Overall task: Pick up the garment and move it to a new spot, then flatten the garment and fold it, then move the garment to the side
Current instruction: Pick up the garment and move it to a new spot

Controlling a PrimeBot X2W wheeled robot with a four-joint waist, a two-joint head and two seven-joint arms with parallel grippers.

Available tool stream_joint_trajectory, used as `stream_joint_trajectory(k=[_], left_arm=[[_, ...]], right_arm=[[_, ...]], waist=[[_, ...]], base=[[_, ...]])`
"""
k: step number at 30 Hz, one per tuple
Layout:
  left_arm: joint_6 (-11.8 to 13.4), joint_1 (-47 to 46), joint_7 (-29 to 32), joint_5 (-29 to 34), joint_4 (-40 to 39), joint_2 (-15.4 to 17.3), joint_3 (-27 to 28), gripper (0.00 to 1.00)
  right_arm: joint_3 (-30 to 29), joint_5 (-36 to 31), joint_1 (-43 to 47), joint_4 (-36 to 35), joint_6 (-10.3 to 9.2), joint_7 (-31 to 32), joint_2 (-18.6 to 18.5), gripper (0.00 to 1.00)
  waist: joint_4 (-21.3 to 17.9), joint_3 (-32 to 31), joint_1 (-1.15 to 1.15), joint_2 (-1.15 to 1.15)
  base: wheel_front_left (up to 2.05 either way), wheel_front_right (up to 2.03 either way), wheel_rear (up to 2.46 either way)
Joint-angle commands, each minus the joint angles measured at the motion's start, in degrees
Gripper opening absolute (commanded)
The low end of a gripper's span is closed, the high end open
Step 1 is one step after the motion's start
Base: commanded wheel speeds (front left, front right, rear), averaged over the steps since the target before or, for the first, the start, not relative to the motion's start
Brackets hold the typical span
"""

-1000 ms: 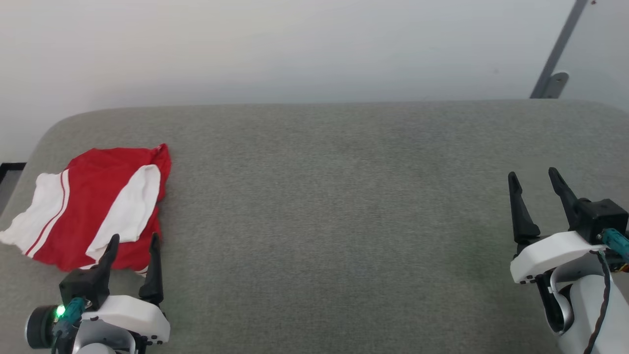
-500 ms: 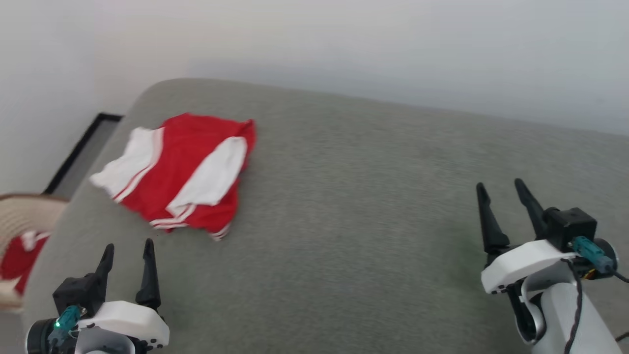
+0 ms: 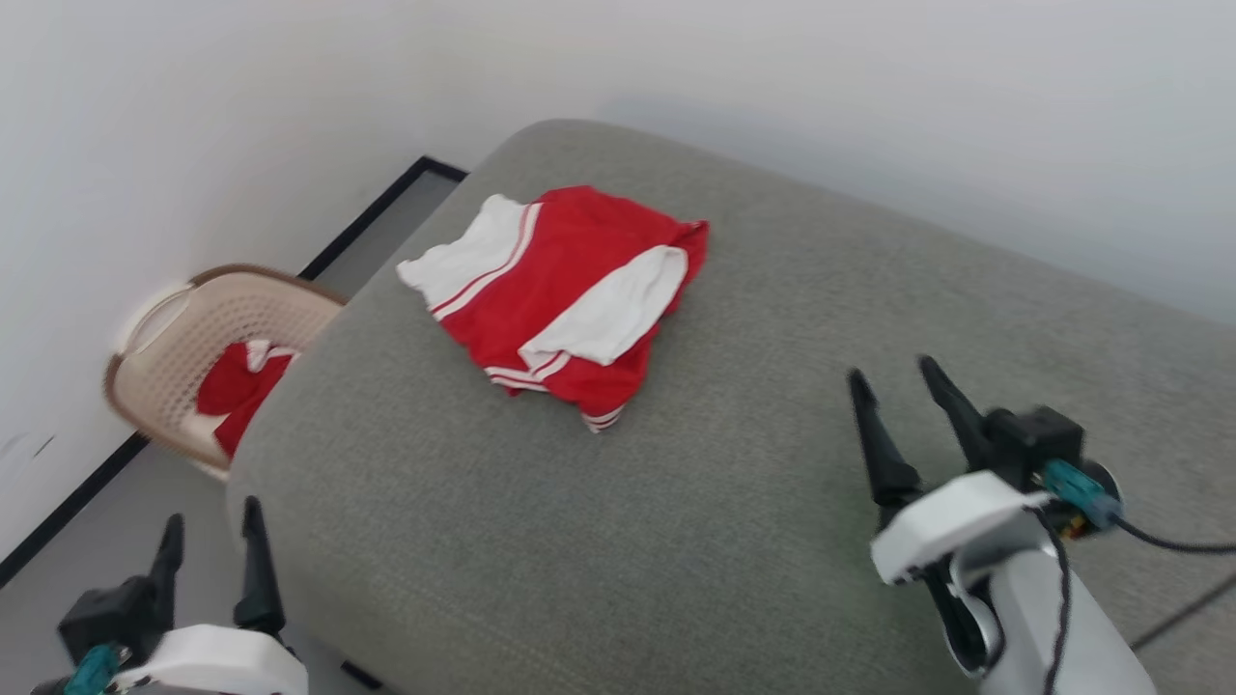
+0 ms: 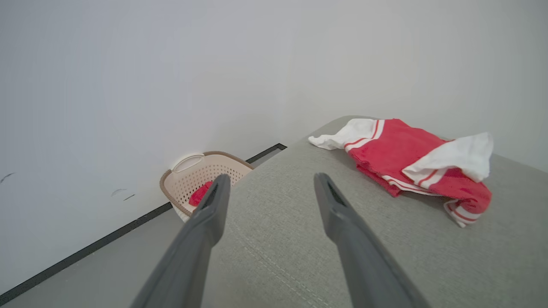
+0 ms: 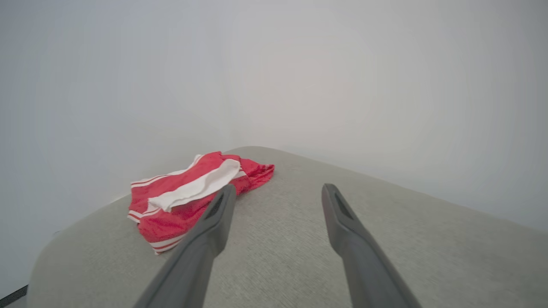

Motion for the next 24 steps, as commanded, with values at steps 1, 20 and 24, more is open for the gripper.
stream_joint_trajectory(k=[1,20,24], left_arm=[[0.20,0.95,-0.13,-0.26,-1.46,-0.75,1.28,1.00],[-0.05,-5.16,-0.12,-0.64,-0.36,0.33,-5.54,1.00],[-0.10,-13.92,-0.09,-3.69,6.24,4.88,-10.82,1.00]], right_arm=[[1.69,0.44,-1.96,0.76,0.02,-0.29,0.35,1.00],[3.82,1.55,-4.02,2.00,0.02,-0.29,-1.50,1.00],[3.27,0.06,-4.89,1.42,0.02,-0.29,-2.22,1.00]], waist=[[1.79,1.21,0.00,0.00],[0.31,5.57,0.00,0.00],[-4.30,9.62,0.00,0.00]], base=[[0.00,0.00,0.00],[0.00,0.00,0.00],[0.00,0.00,0.00]])
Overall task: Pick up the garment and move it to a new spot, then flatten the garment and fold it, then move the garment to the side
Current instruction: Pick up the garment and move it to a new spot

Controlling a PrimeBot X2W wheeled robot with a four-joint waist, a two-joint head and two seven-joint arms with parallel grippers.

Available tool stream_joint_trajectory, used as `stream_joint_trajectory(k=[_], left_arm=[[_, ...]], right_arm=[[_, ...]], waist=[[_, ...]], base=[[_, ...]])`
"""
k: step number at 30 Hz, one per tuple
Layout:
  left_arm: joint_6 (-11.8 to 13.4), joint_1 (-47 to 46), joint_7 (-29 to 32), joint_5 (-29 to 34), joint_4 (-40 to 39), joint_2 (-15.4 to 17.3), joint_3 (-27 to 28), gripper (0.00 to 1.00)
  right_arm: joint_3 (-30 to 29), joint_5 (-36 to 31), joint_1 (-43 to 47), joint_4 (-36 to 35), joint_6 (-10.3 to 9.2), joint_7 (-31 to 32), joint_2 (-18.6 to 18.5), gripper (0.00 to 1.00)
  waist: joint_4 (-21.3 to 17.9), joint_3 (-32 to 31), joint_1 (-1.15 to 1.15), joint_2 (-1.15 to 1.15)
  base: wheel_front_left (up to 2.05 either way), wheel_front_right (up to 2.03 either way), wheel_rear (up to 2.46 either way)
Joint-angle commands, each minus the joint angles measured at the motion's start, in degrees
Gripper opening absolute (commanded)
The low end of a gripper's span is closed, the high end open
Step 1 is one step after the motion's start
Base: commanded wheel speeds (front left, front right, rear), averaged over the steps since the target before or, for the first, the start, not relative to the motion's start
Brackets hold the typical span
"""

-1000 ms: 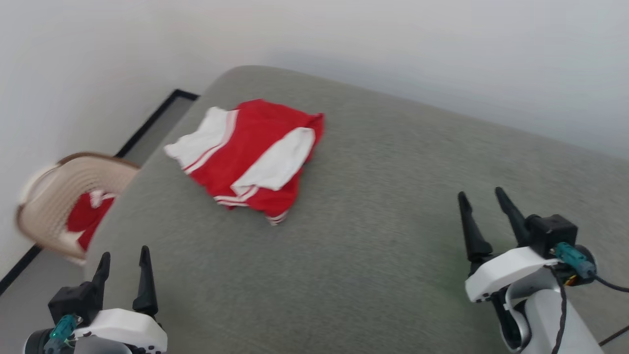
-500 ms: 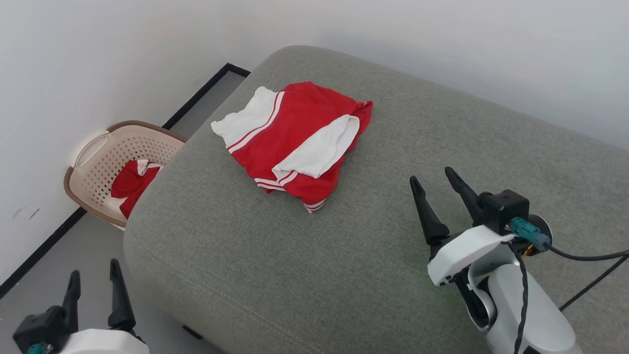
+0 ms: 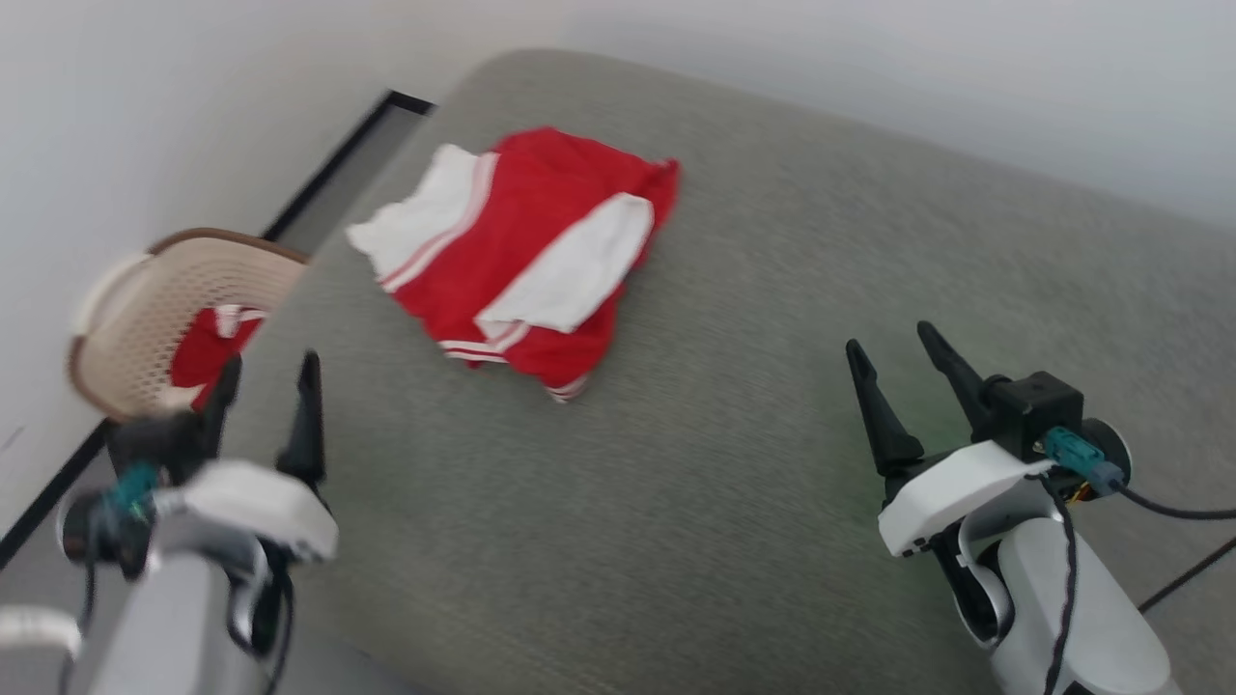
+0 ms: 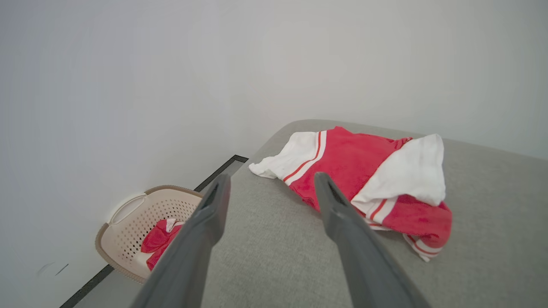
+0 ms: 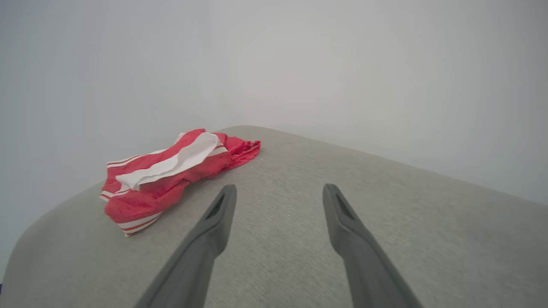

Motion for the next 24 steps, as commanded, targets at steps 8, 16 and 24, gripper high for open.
stream_joint_trajectory(k=[8,16,24], left_arm=[[-0.03,-16.85,13.24,-17.49,14.72,12.41,-10.15,1.00],[-0.04,-20.33,34.06,-37.72,19.83,20.28,-14.35,1.00],[-0.05,-20.74,42.24,-50.99,18.54,21.81,-15.13,1.00]], right_arm=[[-0.80,-1.84,-2.28,-0.85,0.00,-0.29,0.40,1.00],[-1.37,-2.28,-2.77,-1.91,0.00,-0.29,1.63,1.00],[-1.87,-3.24,-4.36,-3.28,0.00,-0.30,1.46,1.00]], waist=[[-13.24,10.01,0.00,0.00],[-18.55,12.20,0.00,0.00],[-21.73,16.60,0.00,0.00]], base=[[0.00,0.00,0.00],[0.00,0.00,0.00],[0.00,0.00,0.00]])
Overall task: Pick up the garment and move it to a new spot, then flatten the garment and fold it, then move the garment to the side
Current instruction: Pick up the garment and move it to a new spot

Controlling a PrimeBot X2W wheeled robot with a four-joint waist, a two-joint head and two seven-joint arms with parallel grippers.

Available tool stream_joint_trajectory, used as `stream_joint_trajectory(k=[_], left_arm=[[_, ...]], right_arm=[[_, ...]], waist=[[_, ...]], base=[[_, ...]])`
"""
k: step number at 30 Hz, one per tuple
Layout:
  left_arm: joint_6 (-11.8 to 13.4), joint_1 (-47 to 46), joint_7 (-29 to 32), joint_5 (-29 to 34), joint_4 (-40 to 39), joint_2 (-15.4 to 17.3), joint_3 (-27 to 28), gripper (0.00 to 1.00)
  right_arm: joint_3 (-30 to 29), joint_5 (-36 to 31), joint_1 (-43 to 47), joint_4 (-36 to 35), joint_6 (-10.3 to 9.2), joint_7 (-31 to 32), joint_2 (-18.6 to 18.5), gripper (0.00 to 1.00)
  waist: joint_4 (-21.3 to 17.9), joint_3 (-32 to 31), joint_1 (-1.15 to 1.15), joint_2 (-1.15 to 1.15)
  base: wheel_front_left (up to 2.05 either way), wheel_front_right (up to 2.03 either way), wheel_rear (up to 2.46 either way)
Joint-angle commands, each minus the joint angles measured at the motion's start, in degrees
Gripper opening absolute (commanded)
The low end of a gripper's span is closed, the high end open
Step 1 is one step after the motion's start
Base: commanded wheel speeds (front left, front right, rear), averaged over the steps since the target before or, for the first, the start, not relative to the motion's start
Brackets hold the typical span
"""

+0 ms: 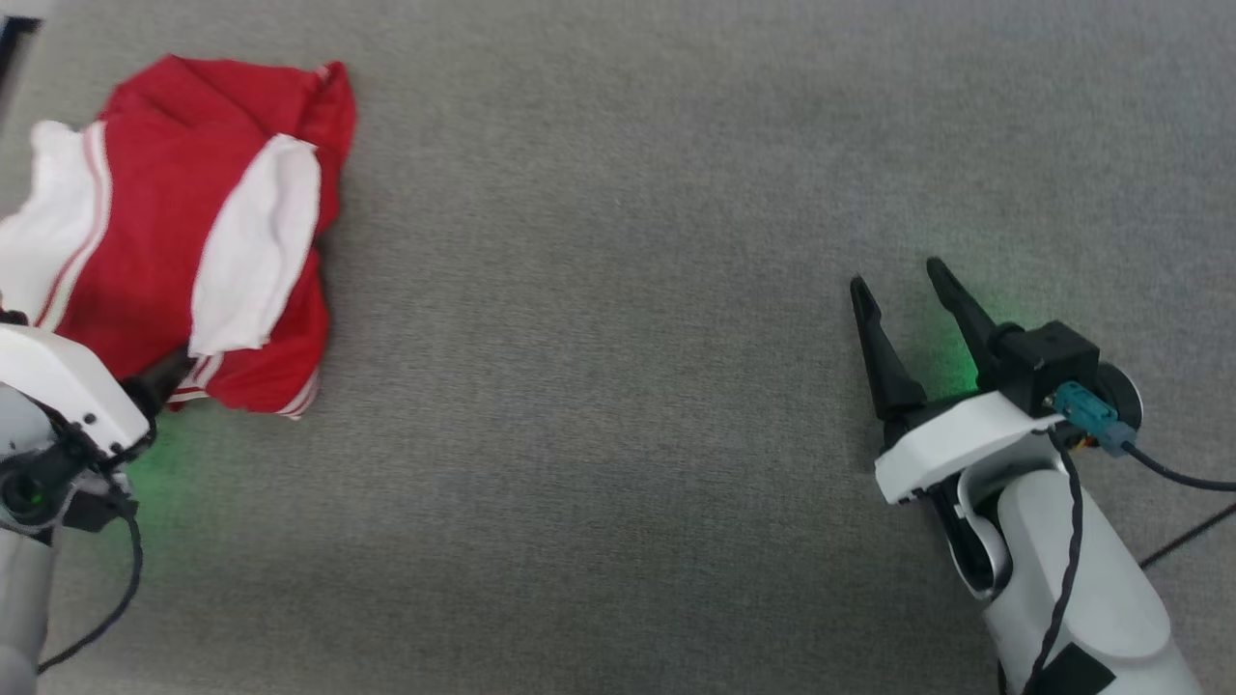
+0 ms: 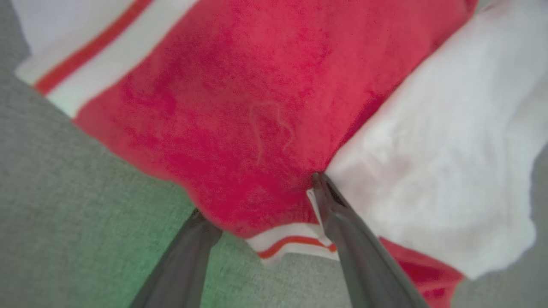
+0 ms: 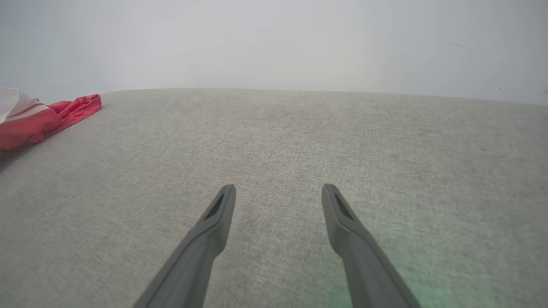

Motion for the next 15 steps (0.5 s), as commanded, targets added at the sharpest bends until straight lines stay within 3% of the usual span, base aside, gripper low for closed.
stream_joint_trajectory(k=[1,7,8,9,10,11,12,13,15], left_arm=[[0.04,-0.38,1.32,-1.48,-0.38,-0.38,-0.78,1.00],[0.04,-0.09,3.97,-4.72,0.24,-1.70,-4.61,1.00],[0.03,-0.03,4.47,-5.54,0.20,-2.15,-5.17,0.96],[-0.06,0.01,5.06,-6.32,-0.05,-2.53,-5.79,0.68],[-0.06,0.01,5.06,-6.32,-0.05,-2.53,-5.79,0.68],[-0.12,0.11,5.51,-6.97,-0.24,-2.71,-6.31,0.43],[-0.12,0.19,5.95,-7.40,-0.55,-2.60,-7.00,0.26],[-0.18,0.34,6.40,-7.81,-0.96,-2.38,-7.72,0.00],[-0.19,0.66,6.42,-8.16,-1.38,-1.62,-8.75,0.00]], right_arm=[[-0.06,-0.39,-0.97,-0.38,0.00,-0.30,-0.05,1.00],[0.49,-0.95,-2.07,-0.66,0.00,-0.28,0.30,1.00],[0.50,-0.95,-2.11,-0.64,0.00,-0.27,0.37,1.00],[0.51,-0.98,-2.12,-0.62,0.00,-0.21,0.43,1.00],[0.51,-0.98,-2.12,-0.62,0.00,-0.21,0.43,1.00],[0.52,-1.01,-2.15,-0.61,0.00,-0.21,0.48,1.00],[0.59,-0.98,-2.27,-0.58,0.00,-0.21,0.55,1.00],[0.67,-1.03,-2.44,-0.54,0.00,-0.21,0.58,1.00],[0.84,-0.93,-2.75,-0.57,0.00,-0.22,0.62,1.00]], waist=[[-1.49,2.13,0.00,0.00],[-2.76,4.05,0.00,0.00],[-2.85,4.10,0.00,0.00],[-2.91,4.10,0.00,0.00],[-2.91,4.10,0.00,0.00],[-2.94,4.07,0.00,0.00],[-2.99,4.03,0.00,0.00],[-3.06,3.97,0.00,0.00],[-3.20,3.70,0.00,0.00]], base=[[0.00,0.00,0.00],[0.00,0.00,0.00],[0.00,0.00,0.00],[0.00,0.00,0.00],[0.00,0.00,0.00],[0.00,0.00,0.00],[0.00,0.00,0.00],[0.00,0.00,0.00],[0.00,0.00,0.00]])
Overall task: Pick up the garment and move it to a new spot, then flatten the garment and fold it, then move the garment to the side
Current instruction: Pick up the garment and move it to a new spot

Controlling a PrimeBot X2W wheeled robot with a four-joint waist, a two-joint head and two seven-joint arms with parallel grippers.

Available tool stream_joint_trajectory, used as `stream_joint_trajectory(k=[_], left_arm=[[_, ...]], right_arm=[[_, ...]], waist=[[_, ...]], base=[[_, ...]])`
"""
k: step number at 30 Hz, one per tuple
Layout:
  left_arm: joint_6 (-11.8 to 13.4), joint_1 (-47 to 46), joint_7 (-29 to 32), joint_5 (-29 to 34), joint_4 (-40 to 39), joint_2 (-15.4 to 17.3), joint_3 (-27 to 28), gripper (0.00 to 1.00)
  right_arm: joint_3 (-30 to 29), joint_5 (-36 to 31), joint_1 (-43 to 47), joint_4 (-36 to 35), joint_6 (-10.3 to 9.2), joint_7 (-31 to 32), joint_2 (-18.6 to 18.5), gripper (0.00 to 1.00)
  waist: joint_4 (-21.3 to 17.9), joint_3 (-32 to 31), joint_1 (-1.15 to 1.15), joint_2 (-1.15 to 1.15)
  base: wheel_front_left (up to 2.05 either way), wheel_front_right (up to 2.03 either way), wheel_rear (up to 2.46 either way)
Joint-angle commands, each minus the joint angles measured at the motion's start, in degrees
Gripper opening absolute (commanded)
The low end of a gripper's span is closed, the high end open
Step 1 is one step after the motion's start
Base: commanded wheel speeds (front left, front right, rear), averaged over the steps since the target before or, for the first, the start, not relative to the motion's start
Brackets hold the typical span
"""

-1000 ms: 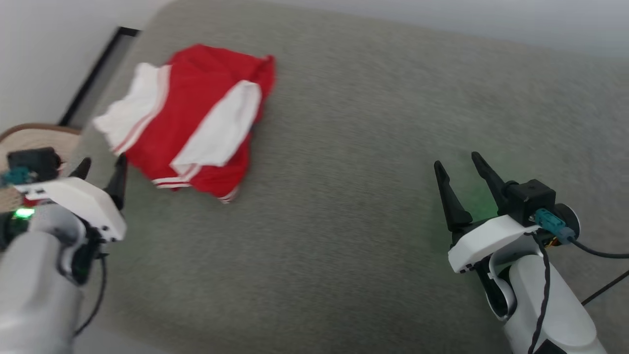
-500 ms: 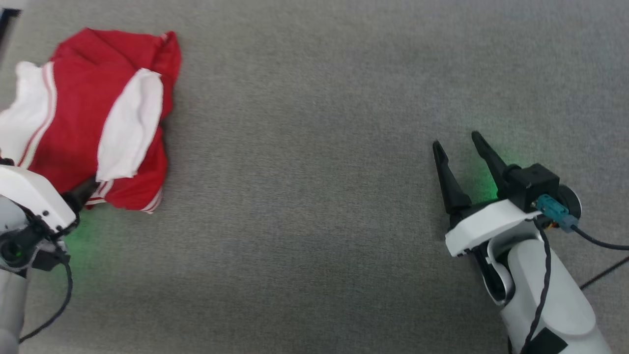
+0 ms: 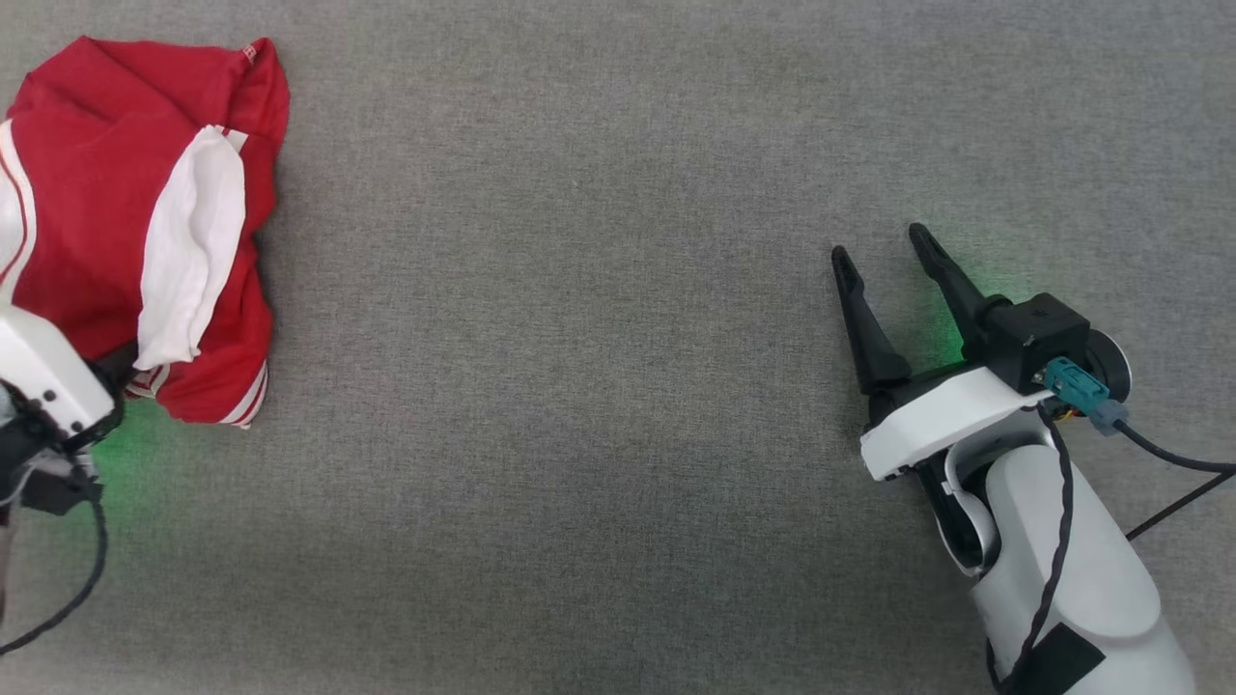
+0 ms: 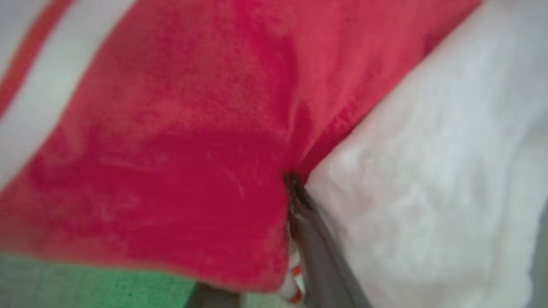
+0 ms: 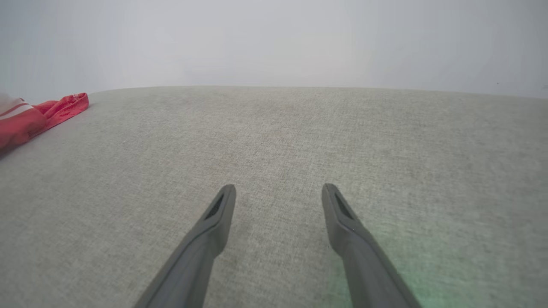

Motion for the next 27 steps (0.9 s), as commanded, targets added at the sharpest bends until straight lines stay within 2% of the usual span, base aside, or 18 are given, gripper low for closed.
stream_joint_trajectory(k=[1,10,15,21,27], left_arm=[[-0.42,2.18,1.43,-0.32,0.45,-5.27,-3.13,0.00],[-0.31,-2.25,-12.55,0.66,0.90,0.51,-2.24,0.00],[-0.31,-3.85,-14.42,-0.61,-4.12,1.79,-3.80,0.00],[-0.31,-5.41,-15.02,-3.22,-12.77,1.61,-5.51,0.00],[-0.31,-7.55,-14.83,-3.46,-20.57,-1.05,-8.82,0.00]], right_arm=[[0.05,-0.11,-0.32,0.14,0.00,-0.12,0.02,1.00],[-1.18,1.01,1.57,0.28,0.00,-0.12,0.72,1.00],[-2.49,1.95,3.31,-0.06,0.00,-0.12,1.23,1.00],[-3.38,3.08,5.00,-0.80,0.00,-0.12,2.00,1.00],[-4.48,4.52,6.33,-1.81,0.00,-0.12,2.56,1.00]], waist=[[-0.04,-0.25,0.00,0.00],[0.34,-5.29,0.00,0.00],[0.07,-9.03,0.00,0.00],[-2.22,-11.38,0.00,0.00],[-7.01,-11.32,0.00,0.00]], base=[[0.00,0.00,0.00],[0.00,0.00,0.00],[0.00,0.00,0.00],[0.00,0.00,0.00],[0.00,0.00,0.00]])
